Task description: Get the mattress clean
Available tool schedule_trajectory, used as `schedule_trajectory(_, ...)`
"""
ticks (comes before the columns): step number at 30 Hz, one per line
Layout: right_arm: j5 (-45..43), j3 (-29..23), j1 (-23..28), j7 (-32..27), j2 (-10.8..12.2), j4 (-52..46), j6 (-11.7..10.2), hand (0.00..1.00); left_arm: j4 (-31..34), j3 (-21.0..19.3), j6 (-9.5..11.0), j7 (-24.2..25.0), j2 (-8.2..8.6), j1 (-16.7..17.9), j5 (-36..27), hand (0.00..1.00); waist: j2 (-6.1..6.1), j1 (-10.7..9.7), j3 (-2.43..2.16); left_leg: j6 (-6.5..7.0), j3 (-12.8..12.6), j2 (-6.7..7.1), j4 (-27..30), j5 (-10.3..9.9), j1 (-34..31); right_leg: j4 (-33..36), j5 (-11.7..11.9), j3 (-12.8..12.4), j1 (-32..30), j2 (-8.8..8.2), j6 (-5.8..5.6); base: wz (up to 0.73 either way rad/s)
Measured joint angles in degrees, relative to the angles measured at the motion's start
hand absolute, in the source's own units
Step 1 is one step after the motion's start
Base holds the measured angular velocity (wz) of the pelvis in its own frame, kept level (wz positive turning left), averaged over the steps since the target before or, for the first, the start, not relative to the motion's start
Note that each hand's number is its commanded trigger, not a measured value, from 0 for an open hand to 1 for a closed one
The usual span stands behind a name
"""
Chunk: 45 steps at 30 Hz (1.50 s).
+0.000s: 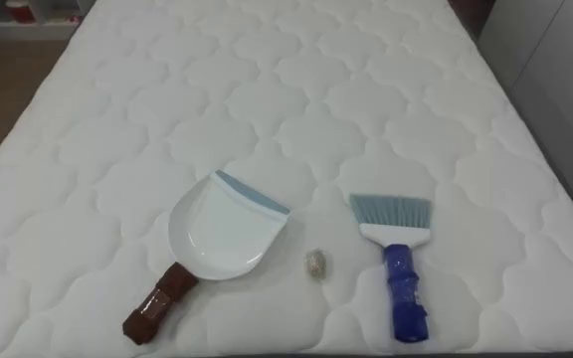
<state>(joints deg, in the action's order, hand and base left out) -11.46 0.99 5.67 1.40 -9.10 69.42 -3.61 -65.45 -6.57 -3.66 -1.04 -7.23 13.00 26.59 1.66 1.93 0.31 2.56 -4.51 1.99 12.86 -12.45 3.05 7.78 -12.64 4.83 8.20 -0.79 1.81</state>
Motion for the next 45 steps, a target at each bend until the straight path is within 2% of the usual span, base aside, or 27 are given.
schedule_trajectory(12, 0.47, 0.18, -0.08, -2.08, 0.44, -0.01, -0.01, 0.00, 0.20, 0.03, 0.03, -0.17, 0.05, 0.31, 0.45, 0.00, -0.34, 0.17, -0.18, 0.00, 0.03, 0.02, 0.25, 0.00, -0.25, -0.02, 0.00, 0.00, -0.03, 0.00, 0.00, 0.00)
schedule_trajectory(16, 0.98, 0.48, -0.08, -3.38, 0.59, -0.01, -0.06, 0.00, 0.39, -0.02, 0.62, -3.20, 0.07, -0.30, 0.52, 0.00, -0.23, 0.00, -0.06, 0.00, 0.24, 0.00, 0.65, -0.01, -0.56, 0.04, 0.00, 0.41, -0.03, -0.02, 0.00, 0.04)
schedule_trajectory(21, 2.14, 0.66, -0.17, -4.40, 0.56, 0.28, -0.79, 0.00, 1.46, -0.09, 3.38, -10.70, -0.01, -1.44, 0.52, 0.00, -0.19, -0.03, 0.06, 0.02, 1.64, 0.58, 0.62, 0.00, -0.77, -0.02, -0.01, 1.04, 0.07, 0.02, -0.01, 0.11)
schedule_trajectory(24, 2.13, 1.16, -0.15, -4.56, 0.51, 0.35, -1.30, 0.00, 4.93, -0.41, 4.14, -13.94, 0.00, -1.76, 0.51, 0.00, -0.39, 0.05, -0.11, 0.02, 1.96, 0.70, 0.65, 0.00, -1.18, 0.04, -0.01, 1.73, -0.21, 0.17, -0.01, 0.10)
schedule_trajectory(26, 1.82, 1.69, -0.28, -4.46, 0.46, 0.35, -2.19, 0.00, 11.13, -2.29, 6.68, -17.53, 0.00, -1.86, 0.46, 0.00, 0.01, 0.18, 0.13, 0.02, 2.23, 0.68, 0.59, 0.02, -1.62, 0.12, 0.00, 1.76, -0.69, 0.03, 0.00, 0.03)
schedule_trajectory(27, 1.67, 1.71, -0.37, -4.36, 0.31, 0.33, -2.74, 0.00, 13.34, -2.73, 8.40, -19.52, 0.01, -2.18, 0.42, 0.00, 0.31, 0.18, -0.03, 0.02, 2.22, 0.68, 0.59, 0.02, -1.80, 0.13, 0.00, 1.80, -0.87, 0.05, 0.00, 0.00)
schedule_trajectory(28, 1.57, 1.70, -0.42, -4.29, 0.25, 0.33, -2.93, 0.00, 14.39, -2.80, 9.18, -20.28, 0.01, -2.34, 0.42, 0.00, 0.26, 0.17, -0.01, 0.03, 2.23, 0.70, 0.57, 0.02, -1.82, 0.11, 0.00, 1.80, -0.89, 0.08, 0.00, -0.05)
schedule_trajectory(29, 1.20, 1.69, -0.50, -4.17, 0.20, 0.34, -3.22, 0.00, 16.35, -2.80, 10.80, -21.67, 0.02, -2.51, 0.30, 0.00, 0.11, 0.18, 0.03, 0.04, 2.23, 0.74, 0.57, 0.03, -1.81, 0.07, 0.00, 1.82, -0.87, 0.16, -0.01, -0.04)
schedule_trajectory(33, 1.41, 1.70, -0.51, -3.65, 0.21, 0.37, -4.14, 0.00, 19.74, -2.02, 15.02, -25.48, 0.00, -3.93, -0.01, 0.00, 0.08, 0.01, -0.15, 0.10, 2.41, 0.79, 0.60, 0.07, -1.76, 0.33, 0.07, 1.83, -0.88, 0.14, -0.12, -0.01)
schedule_trajectory(37, 1.86, 1.70, -0.49, -3.65, 0.22, 0.37, -5.06, 0.00, 23.59, 0.38, 16.14, -27.20, 0.03, -3.95, 0.26, 0.00, -0.06, -0.06, -0.15, 0.10, 2.65, 0.75, 0.40, 0.07, -1.53, 0.24, 0.10, 1.49, -0.83, 0.14, -0.13, 0.01)
schedule_trajectory(41, 1.86, 1.72, -0.62, -3.09, 0.20, 0.28, -5.73, 0.00, 26.11, 1.85, 18.98, -28.44, -0.08, -4.19, 0.56, 0.00, -0.37, -0.07, -0.31, 0.10, 2.93, 0.78, -0.31, 0.07, -1.08, 0.10, 0.10, 1.36, -0.69, 0.17, -0.13, -0.01)
schedule_trajectory(45, 1.86, 2.20, -0.55, -2.24, -0.14, 0.34, -5.81, 0.00, 26.21, 3.49, 19.26, -28.73, -0.26, -4.46, 0.62, 0.00, -0.32, -0.31, -0.27, 0.09, 2.82, 0.77, -0.82, 0.07, -0.42, 0.04, 0.11, 1.41, -0.32, 0.14, -0.13, -0.02)
